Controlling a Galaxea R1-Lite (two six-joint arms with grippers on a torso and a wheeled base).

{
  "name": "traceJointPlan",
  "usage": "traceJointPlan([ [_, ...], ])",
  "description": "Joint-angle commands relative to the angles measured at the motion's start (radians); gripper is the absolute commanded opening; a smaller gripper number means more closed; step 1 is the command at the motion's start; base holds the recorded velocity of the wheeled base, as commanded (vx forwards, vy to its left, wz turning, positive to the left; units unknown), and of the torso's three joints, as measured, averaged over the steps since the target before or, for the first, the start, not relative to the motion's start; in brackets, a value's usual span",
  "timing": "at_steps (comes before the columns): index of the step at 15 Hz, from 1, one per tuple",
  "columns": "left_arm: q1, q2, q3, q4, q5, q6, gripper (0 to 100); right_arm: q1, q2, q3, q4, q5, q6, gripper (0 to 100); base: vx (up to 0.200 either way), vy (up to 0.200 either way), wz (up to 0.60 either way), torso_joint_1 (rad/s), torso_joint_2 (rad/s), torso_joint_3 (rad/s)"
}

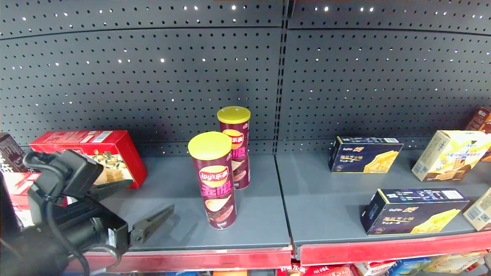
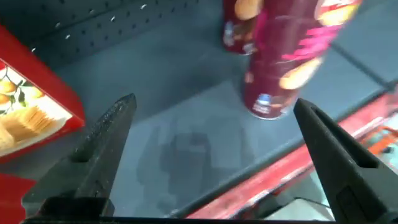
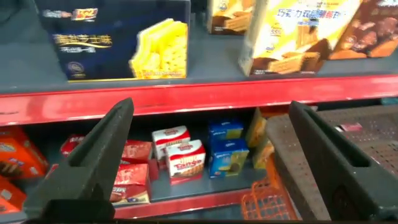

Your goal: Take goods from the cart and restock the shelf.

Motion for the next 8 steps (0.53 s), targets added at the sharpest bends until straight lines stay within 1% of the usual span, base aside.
traceJointPlan([
  [1, -0.004, 0.105, 0.012, -0.044, 0.047, 0.004, 100, 0.0, -0.002, 0.0, 0.0, 0.002, 0.0, 100, 0.0, 0.0, 0.0, 0.0, 0.0, 0.0],
  [2, -0.007, 0.15, 0.012, -0.084, 0.087, 0.007, 100, 0.0, -0.002, 0.0, 0.0, 0.002, 0.0, 100, 0.0, 0.0, 0.0, 0.0, 0.0, 0.0],
  [3, -0.007, 0.179, 0.011, -0.105, 0.096, 0.007, 100, 0.0, -0.002, 0.0, 0.0, 0.002, 0.0, 100, 0.0, 0.0, 0.0, 0.0, 0.0, 0.0],
  [4, -0.007, 0.188, 0.008, -0.107, 0.096, 0.009, 100, 0.0, -0.002, 0.0, 0.0, 0.002, 0.0, 100, 0.0, 0.0, 0.0, 0.0, 0.0, 0.0],
  [6, -0.027, 0.217, 0.006, -0.108, 0.096, 0.009, 100, 0.0, -0.002, 0.0, 0.0, 0.003, 0.0, 100, 0.0, 0.0, 0.0, 0.0, 0.0, 0.0],
  [8, -0.03, 0.234, 0.003, -0.108, 0.099, 0.009, 100, 0.0, -0.002, 0.0, 0.0, 0.008, 0.0, 100, 0.0, 0.0, 0.0, 0.0, 0.0, 0.0],
])
